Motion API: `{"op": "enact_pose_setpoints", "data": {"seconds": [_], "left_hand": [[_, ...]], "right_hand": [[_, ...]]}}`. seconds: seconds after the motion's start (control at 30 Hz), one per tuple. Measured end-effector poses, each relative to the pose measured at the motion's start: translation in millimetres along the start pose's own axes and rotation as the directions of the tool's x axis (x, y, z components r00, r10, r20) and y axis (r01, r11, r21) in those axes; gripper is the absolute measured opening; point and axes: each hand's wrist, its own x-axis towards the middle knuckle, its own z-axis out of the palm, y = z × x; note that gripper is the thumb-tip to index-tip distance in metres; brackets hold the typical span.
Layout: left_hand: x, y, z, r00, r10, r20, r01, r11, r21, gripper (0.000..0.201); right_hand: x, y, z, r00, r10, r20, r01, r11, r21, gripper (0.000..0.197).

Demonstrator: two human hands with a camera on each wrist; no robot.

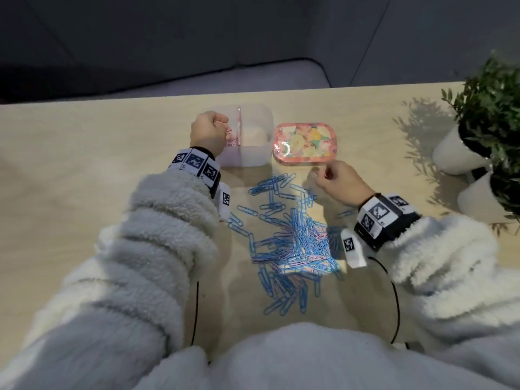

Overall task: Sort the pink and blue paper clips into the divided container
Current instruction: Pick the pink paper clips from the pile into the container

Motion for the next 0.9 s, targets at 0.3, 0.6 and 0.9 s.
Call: {"op": "enact_pose_setpoints", "data": {"seconds": [0.3, 0.6, 0.9], "left_hand": [[-1, 5, -5, 0.993, -0.114, -0.043, 0.115, 0.993, 0.026, 0.019], [-4, 1, -28, 0.998, 0.019, -0.067, -0.035, 0.968, -0.248, 0.022], [-10, -6, -40, 0.999, 0.033, 0.020, -0.023, 0.920, -0.391, 0.019]], "right_hand": [[87, -149, 38, 0.994, -0.074, 0.076, 0.040, 0.922, 0.384, 0.028], [104, -164, 63, 0.988, -0.135, 0.077, 0.104, 0.942, 0.321, 0.040], [98, -148, 67, 0.978, -0.179, 0.105, 0.130, 0.923, 0.361, 0.020]]}}
